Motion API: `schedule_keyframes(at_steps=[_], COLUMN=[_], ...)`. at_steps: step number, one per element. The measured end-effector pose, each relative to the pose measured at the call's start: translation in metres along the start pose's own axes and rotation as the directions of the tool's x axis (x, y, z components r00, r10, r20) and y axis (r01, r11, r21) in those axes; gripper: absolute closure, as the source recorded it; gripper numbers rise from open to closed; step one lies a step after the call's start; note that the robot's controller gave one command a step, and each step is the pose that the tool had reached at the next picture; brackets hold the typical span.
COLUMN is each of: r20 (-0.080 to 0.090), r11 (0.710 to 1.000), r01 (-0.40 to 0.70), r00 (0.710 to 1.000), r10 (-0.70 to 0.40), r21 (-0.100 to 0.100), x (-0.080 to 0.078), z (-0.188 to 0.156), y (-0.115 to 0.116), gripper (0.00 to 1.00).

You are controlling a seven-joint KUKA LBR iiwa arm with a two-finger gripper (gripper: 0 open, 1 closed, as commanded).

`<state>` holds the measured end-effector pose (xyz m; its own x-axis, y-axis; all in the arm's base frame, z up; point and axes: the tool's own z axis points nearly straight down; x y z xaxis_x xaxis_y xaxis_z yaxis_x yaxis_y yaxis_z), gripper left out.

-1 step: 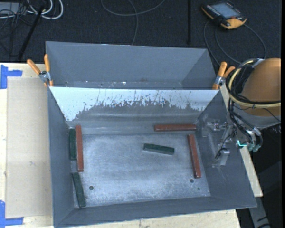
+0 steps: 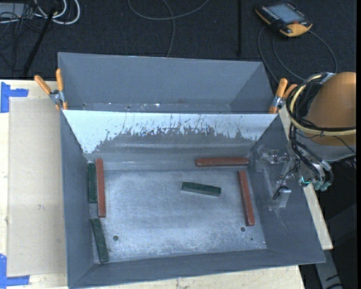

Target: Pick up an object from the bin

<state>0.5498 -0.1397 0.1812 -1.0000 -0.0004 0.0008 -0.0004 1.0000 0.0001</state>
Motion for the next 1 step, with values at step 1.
schedule_keyframes(at_steps=[1], r20=[0.003], r11=[1.0], r01=[-0.03], r00=[1.0], r10=[0.03], r21=[0.0], x=[-0.024], z=[0.0181], y=[0.0449], gripper=[0.0])
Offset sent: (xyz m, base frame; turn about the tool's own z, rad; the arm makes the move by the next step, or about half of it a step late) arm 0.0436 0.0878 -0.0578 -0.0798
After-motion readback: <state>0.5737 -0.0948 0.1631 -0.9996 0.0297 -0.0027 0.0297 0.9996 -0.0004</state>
